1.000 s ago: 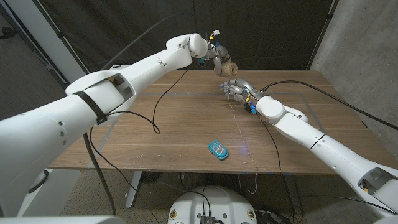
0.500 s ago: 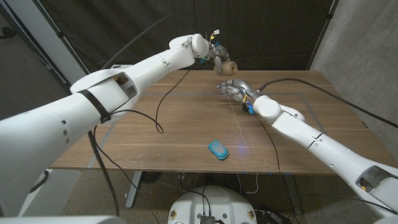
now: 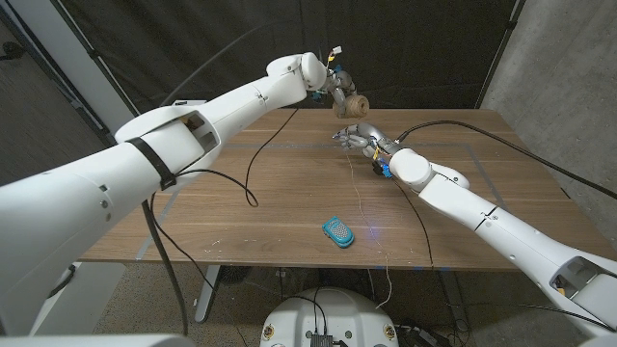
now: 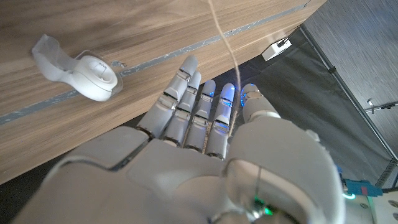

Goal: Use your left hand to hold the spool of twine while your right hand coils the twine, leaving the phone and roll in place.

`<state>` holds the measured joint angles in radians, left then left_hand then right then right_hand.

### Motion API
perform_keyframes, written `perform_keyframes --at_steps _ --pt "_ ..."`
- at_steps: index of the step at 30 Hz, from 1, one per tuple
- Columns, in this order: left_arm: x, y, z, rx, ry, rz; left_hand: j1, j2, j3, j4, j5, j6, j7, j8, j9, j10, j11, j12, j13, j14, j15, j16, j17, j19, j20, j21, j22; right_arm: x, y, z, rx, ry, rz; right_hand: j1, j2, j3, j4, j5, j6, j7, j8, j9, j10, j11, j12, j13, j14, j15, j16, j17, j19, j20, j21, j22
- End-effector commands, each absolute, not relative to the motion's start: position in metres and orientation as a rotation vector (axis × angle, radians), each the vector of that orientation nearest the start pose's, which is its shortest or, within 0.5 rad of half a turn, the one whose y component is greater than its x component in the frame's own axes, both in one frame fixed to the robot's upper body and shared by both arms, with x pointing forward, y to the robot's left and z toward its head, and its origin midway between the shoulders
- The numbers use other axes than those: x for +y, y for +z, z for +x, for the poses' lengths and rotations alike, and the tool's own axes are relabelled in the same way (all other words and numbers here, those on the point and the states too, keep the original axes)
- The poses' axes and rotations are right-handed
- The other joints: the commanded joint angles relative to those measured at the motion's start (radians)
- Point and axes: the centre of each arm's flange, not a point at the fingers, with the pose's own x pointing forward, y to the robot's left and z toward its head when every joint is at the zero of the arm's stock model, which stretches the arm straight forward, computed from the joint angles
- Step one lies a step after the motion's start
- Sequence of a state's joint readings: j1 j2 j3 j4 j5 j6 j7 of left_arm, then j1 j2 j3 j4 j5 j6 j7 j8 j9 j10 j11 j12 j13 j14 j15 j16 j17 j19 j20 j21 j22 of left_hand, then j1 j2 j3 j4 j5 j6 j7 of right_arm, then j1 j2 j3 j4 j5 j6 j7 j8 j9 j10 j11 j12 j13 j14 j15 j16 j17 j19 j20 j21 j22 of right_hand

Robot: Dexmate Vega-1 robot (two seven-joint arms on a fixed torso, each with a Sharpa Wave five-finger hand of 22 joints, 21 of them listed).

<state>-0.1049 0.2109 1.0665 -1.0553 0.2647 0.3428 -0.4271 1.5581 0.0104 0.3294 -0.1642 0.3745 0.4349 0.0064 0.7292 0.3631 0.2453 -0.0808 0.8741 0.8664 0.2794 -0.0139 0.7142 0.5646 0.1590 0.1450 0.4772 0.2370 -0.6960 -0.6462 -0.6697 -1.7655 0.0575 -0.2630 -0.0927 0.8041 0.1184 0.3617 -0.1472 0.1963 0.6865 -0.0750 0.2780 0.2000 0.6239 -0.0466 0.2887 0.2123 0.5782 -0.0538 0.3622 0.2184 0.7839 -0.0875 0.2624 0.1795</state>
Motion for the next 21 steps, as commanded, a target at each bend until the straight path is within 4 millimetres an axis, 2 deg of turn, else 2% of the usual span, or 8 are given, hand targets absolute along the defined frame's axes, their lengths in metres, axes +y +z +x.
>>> perform_keyframes --at_steps 1,21 --pt "0.0073 0.2266 0.6656 -0.382 -0.320 1.401 -0.077 0.104 -0.004 0.000 0.007 0.073 0.077 0.028 0.018 0.095 0.085 0.006 0.021 0.071 0.021 0.159 0.104 -0.001 0.010 0.008 0.003 -0.1424 0.0237 0.6026 -0.559 0.242 -0.799 0.001 0.016 0.008 0.004 0.001 0.015 -0.001 0.004 0.002 0.018 -0.001 -0.003 0.003 0.020 -0.124 -0.001 -0.002 0.017 -0.053 0.008 0.001" --pt "0.0108 0.2209 0.6704 -0.352 -0.298 1.385 -0.074 0.107 -0.011 0.001 0.018 0.083 0.077 0.032 0.027 0.107 0.088 0.010 0.023 0.078 0.026 0.180 0.102 0.002 0.013 0.018 0.006 -0.1443 0.0288 0.5937 -0.581 0.241 -0.823 0.007 0.033 0.015 0.006 -0.003 0.061 -0.001 0.008 0.002 0.057 -0.012 -0.004 0.000 0.056 -0.131 -0.006 -0.006 0.039 -0.056 0.014 0.002"
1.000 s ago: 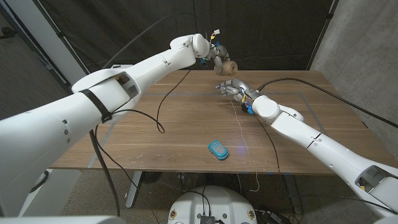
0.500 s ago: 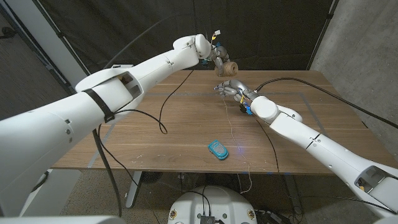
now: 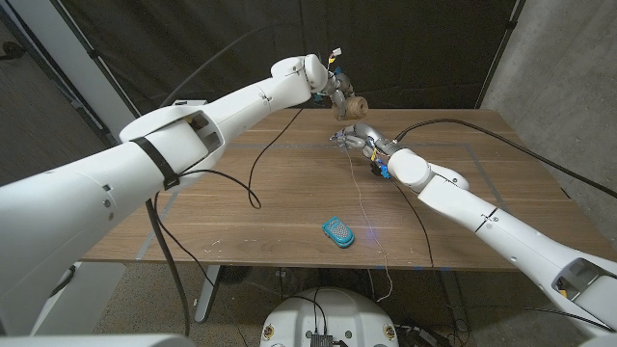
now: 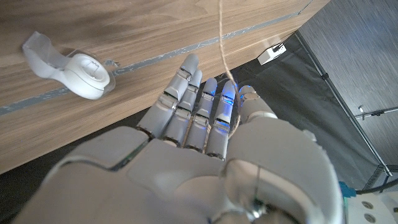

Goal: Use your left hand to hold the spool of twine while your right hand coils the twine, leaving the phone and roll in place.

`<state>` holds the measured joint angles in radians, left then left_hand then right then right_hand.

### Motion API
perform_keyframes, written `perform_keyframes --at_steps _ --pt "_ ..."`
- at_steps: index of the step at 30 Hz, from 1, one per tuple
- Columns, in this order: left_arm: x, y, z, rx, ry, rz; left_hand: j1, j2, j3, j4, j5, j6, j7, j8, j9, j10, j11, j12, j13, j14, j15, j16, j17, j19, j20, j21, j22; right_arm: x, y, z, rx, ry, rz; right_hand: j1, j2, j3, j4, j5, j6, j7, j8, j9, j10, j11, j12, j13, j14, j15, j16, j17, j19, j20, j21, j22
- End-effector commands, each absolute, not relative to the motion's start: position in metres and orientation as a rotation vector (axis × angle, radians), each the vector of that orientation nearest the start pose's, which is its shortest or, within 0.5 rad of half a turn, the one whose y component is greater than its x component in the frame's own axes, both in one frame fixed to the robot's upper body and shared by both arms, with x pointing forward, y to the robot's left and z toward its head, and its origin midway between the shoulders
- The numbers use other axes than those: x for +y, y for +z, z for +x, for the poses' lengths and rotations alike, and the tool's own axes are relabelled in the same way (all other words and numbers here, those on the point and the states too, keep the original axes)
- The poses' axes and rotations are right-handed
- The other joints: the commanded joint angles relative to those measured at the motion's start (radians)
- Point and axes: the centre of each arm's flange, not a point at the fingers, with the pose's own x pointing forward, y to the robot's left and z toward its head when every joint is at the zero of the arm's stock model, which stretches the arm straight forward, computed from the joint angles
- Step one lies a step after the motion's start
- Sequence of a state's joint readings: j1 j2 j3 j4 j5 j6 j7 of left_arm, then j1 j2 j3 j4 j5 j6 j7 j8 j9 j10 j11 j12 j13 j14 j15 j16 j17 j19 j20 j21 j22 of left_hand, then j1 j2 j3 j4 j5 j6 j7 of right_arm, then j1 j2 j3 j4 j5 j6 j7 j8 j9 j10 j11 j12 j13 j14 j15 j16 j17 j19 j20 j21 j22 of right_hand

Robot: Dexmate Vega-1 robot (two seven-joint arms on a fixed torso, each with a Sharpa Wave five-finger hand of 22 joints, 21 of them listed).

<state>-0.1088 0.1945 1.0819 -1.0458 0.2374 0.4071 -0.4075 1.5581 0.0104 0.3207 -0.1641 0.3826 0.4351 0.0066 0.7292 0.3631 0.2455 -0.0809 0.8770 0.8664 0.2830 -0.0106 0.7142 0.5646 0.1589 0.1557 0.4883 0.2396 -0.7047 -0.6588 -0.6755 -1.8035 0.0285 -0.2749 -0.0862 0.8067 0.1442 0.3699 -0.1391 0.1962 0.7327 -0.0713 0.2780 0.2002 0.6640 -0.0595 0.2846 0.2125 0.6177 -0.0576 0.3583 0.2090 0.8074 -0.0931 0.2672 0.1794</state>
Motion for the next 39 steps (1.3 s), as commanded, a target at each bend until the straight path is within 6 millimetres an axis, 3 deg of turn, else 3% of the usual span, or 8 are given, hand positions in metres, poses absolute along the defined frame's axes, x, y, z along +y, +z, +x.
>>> perform_keyframes --at_steps 1,14,39 --pt "0.011 0.221 0.671 -0.347 -0.298 1.384 -0.073 0.106 -0.002 0.001 0.011 0.084 0.078 0.032 0.027 0.108 0.088 0.008 0.024 0.075 0.020 0.180 0.101 0.003 0.002 0.008 0.004 -0.144 0.029 0.593 -0.582 0.239 -0.822 0.005 0.008 0.007 -0.002 -0.003 0.018 -0.005 0.009 0.002 0.018 0.001 0.000 0.000 0.020 -0.128 -0.001 0.004 0.015 -0.051 0.009 0.002" --pt "0.011 0.218 0.676 -0.333 -0.302 1.381 -0.073 0.108 -0.007 0.002 0.016 0.091 0.081 0.034 0.032 0.114 0.088 0.009 0.023 0.077 0.019 0.190 0.098 0.005 0.004 0.014 0.005 -0.150 0.033 0.587 -0.591 0.217 -0.821 -0.015 0.033 0.012 0.025 -0.006 0.054 -0.006 0.011 0.002 0.049 -0.003 -0.002 -0.001 0.050 -0.135 -0.004 0.006 0.028 -0.051 0.012 0.004" --pt "0.015 0.216 0.687 -0.310 -0.282 1.347 -0.073 0.108 -0.014 0.003 0.027 0.098 0.085 0.033 0.039 0.122 0.094 0.010 0.022 0.077 0.021 0.207 0.090 0.004 0.007 0.025 0.006 -0.151 0.041 0.570 -0.609 0.194 -0.859 -0.025 0.046 0.034 0.044 -0.005 0.087 -0.006 0.010 0.001 0.080 -0.003 -0.007 -0.002 0.082 -0.139 -0.013 0.005 0.042 -0.053 0.017 0.005"
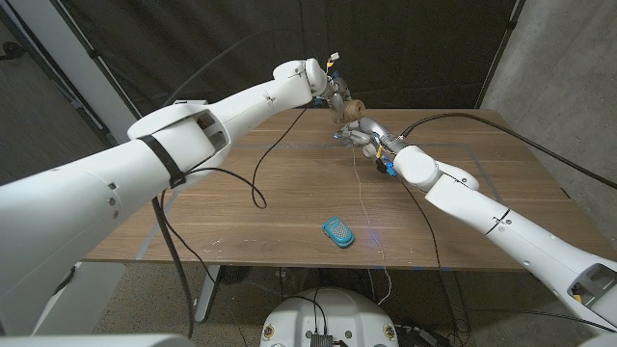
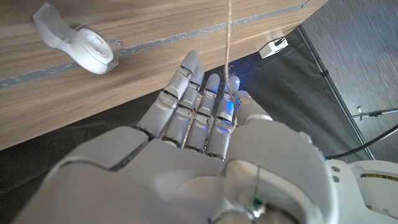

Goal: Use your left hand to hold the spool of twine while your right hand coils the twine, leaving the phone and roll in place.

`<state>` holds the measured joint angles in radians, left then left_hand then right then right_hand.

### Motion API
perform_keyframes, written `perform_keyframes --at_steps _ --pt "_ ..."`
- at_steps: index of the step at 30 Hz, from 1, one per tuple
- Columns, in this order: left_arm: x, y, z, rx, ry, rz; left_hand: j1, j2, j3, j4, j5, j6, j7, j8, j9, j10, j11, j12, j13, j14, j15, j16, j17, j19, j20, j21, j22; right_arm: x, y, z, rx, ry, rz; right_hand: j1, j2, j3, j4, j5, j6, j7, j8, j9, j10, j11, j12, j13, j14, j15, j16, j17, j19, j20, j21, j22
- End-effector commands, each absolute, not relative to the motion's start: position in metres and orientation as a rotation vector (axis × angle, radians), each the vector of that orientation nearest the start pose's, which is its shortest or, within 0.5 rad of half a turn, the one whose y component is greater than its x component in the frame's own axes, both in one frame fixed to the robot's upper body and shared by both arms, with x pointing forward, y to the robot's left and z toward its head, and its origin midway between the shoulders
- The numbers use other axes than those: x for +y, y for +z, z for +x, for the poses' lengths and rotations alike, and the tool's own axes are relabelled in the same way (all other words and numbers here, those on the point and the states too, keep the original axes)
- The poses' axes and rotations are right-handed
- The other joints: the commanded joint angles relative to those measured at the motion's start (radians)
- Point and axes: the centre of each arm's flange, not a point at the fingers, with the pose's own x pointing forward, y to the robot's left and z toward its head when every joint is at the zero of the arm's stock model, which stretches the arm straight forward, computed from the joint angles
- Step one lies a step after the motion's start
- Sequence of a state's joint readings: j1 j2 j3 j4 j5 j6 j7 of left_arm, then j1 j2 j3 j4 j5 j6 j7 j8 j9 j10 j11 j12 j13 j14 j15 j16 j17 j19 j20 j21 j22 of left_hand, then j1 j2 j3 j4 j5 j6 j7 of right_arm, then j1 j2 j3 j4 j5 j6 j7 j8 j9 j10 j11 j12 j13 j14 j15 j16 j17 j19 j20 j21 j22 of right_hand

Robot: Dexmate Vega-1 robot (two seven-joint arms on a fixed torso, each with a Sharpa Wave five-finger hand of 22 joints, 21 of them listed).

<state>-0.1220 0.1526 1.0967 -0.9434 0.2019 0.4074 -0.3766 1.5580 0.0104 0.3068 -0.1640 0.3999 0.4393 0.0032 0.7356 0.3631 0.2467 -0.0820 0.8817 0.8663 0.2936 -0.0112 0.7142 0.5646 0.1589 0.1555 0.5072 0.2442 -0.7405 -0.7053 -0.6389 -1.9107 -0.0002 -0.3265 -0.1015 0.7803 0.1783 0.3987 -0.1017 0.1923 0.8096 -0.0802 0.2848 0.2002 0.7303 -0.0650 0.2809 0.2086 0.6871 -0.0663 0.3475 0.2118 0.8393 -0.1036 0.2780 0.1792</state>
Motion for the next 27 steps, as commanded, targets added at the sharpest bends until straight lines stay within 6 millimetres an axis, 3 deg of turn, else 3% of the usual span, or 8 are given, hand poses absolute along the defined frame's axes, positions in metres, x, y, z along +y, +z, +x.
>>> perform_keyframes --at_steps 1,7,27 --pt "0.015 0.216 0.687 -0.311 -0.284 1.349 -0.073 0.108 -0.001 0.003 0.010 0.093 0.087 0.026 0.039 0.121 0.096 0.005 0.022 0.066 0.023 0.208 0.090 0.004 0.007 0.007 0.002 -0.151 0.042 0.570 -0.610 0.192 -0.860 0.001 0.013 0.006 0.007 -0.001 0.011 0.003 0.003 0.001 0.015 0.002 -0.003 0.002 0.013 -0.130 -0.003 0.002 0.011 -0.043 0.007 0.005" --pt "0.016 0.215 0.688 -0.303 -0.278 1.346 -0.073 0.107 -0.003 0.003 0.012 0.096 0.089 0.026 0.040 0.121 0.096 0.005 0.022 0.066 0.023 0.212 0.089 0.005 0.008 0.009 0.002 -0.152 0.044 0.565 -0.619 0.189 -0.865 -0.001 0.018 0.015 0.016 -0.001 0.018 0.006 0.002 0.001 0.022 0.010 -0.006 0.002 0.016 -0.130 -0.004 0.007 0.012 -0.042 0.007 0.006" --pt "0.011 0.213 0.690 -0.300 -0.283 1.362 -0.073 0.108 -0.008 0.003 0.018 0.101 0.088 0.024 0.042 0.122 0.094 0.005 0.023 0.064 0.022 0.223 0.082 0.004 0.009 0.017 0.003 -0.156 0.053 0.545 -0.679 0.197 -0.843 0.007 0.008 0.024 0.013 -0.004 0.038 0.005 0.001 0.001 0.041 0.009 -0.009 0.002 0.036 -0.130 0.002 0.016 0.029 -0.040 0.015 0.007"
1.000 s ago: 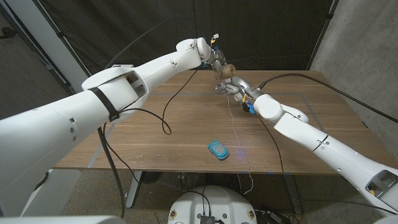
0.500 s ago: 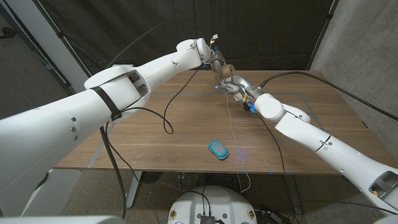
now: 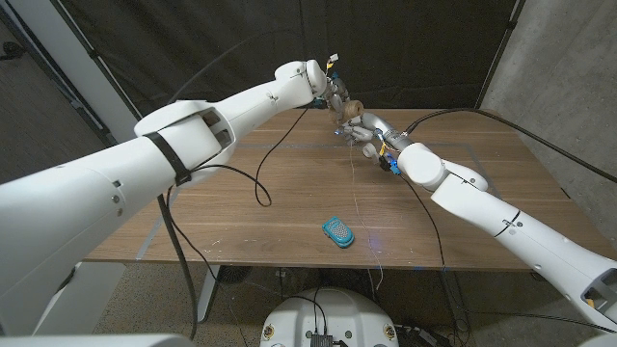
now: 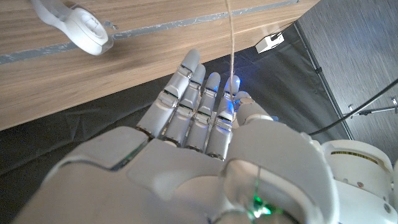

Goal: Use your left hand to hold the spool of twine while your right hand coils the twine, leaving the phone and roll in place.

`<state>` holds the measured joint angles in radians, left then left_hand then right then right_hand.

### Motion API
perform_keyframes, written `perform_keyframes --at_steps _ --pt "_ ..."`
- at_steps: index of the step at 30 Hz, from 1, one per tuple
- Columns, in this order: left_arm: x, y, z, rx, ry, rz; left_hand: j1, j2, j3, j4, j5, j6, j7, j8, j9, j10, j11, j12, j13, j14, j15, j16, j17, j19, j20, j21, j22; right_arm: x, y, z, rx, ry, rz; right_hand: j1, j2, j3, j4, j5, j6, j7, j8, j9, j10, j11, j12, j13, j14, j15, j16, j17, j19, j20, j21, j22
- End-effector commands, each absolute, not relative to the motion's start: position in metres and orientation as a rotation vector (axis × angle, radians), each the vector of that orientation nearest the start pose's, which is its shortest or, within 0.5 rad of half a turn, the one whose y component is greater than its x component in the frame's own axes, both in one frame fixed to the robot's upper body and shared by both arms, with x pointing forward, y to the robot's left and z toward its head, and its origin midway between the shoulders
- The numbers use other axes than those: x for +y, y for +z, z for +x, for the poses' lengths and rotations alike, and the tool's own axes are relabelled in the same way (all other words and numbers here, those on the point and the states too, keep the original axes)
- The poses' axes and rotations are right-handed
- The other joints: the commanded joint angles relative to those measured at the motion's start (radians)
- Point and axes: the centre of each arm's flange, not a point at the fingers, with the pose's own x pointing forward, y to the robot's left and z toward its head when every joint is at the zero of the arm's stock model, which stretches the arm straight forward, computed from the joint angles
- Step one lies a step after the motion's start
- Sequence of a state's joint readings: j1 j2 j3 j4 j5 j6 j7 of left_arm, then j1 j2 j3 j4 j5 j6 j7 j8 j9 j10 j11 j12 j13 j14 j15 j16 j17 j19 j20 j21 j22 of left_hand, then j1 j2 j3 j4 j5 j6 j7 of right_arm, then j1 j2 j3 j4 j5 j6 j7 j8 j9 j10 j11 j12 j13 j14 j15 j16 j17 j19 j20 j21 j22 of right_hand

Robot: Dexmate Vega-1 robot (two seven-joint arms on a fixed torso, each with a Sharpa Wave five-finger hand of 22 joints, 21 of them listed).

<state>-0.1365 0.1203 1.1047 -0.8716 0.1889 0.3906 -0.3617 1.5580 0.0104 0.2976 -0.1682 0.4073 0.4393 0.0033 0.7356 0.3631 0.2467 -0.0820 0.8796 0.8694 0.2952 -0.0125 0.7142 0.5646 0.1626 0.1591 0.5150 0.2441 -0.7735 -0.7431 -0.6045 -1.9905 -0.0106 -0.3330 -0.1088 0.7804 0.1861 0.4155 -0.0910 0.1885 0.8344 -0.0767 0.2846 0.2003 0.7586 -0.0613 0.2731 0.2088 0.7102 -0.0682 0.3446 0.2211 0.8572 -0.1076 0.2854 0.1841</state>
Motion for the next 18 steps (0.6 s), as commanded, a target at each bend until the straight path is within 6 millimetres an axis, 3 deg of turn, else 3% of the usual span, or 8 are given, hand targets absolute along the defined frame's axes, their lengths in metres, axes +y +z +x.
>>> perform_keyframes --at_steps 1,13,14,18 --pt "0.011 0.213 0.690 -0.298 -0.282 1.362 -0.073 0.108 0.001 0.007 0.011 0.100 0.086 0.023 0.042 0.121 0.095 0.007 0.020 0.061 0.024 0.224 0.082 0.000 0.006 0.010 0.003 -0.156 0.053 0.544 -0.682 0.199 -0.842 0.007 0.001 0.007 0.002 0.000 0.014 0.001 0.001 0.001 0.012 0.006 -0.001 0.002 0.014 -0.129 0.005 0.007 0.010 -0.036 0.007 0.002" --pt "0.009 0.213 0.692 -0.296 -0.283 1.370 -0.070 0.111 0.000 0.006 0.015 0.102 0.085 0.022 0.045 0.122 0.096 0.007 0.021 0.058 0.024 0.229 0.078 -0.002 0.006 0.014 0.003 -0.158 0.056 0.534 -0.707 0.201 -0.831 0.010 -0.002 0.011 0.001 -0.003 0.026 0.000 -0.001 0.002 0.026 0.002 -0.004 0.002 0.023 -0.130 0.006 0.011 0.016 -0.038 0.010 0.002" --pt "0.009 0.213 0.692 -0.295 -0.281 1.371 -0.070 0.111 0.000 0.006 0.015 0.103 0.086 0.022 0.044 0.122 0.095 0.007 0.021 0.059 0.025 0.230 0.078 -0.003 0.006 0.014 0.003 -0.158 0.056 0.534 -0.708 0.203 -0.831 0.010 -0.003 0.012 0.001 -0.003 0.027 0.000 -0.003 0.002 0.032 0.020 -0.003 0.002 0.028 -0.129 0.006 0.011 0.016 -0.037 0.011 0.003" --pt "0.010 0.212 0.693 -0.294 -0.282 1.373 -0.069 0.111 -0.001 0.006 0.016 0.102 0.085 0.022 0.044 0.123 0.096 0.007 0.021 0.059 0.024 0.231 0.076 -0.003 0.005 0.015 0.003 -0.157 0.058 0.530 -0.715 0.212 -0.832 0.009 -0.004 0.013 0.002 -0.004 0.030 0.001 -0.004 0.002 0.030 0.001 -0.008 0.003 0.029 -0.130 0.005 0.012 0.016 -0.037 0.011 0.003"
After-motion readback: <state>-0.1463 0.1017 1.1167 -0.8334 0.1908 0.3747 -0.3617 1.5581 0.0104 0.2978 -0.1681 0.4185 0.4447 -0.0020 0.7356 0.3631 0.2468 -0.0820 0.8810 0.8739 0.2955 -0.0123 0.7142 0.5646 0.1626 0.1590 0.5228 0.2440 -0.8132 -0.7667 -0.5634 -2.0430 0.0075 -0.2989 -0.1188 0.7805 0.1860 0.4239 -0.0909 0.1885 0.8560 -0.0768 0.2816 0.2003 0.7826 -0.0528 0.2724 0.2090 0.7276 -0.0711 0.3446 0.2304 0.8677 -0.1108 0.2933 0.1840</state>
